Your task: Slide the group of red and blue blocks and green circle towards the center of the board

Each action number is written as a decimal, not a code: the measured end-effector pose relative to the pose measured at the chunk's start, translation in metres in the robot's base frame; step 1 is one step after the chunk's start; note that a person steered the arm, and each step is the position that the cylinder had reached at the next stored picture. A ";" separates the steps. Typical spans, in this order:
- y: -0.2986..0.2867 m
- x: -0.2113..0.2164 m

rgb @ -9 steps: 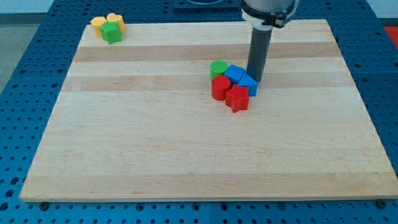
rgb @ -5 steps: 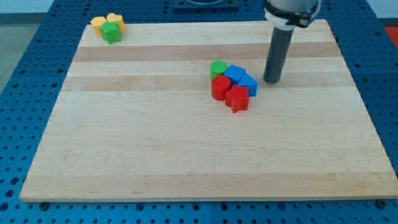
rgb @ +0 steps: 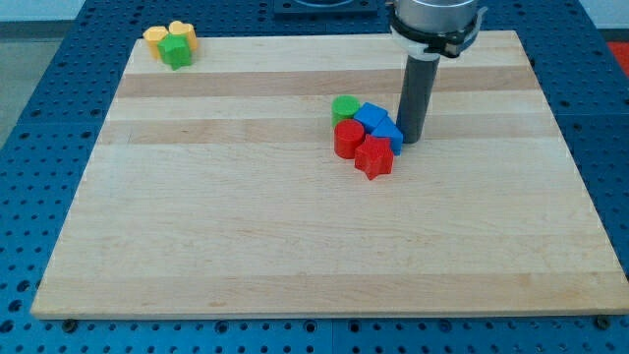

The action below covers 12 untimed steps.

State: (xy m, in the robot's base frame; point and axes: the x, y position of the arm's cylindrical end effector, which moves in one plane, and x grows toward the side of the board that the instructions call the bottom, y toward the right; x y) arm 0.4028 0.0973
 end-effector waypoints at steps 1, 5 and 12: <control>-0.006 0.000; 0.022 -0.039; -0.227 -0.094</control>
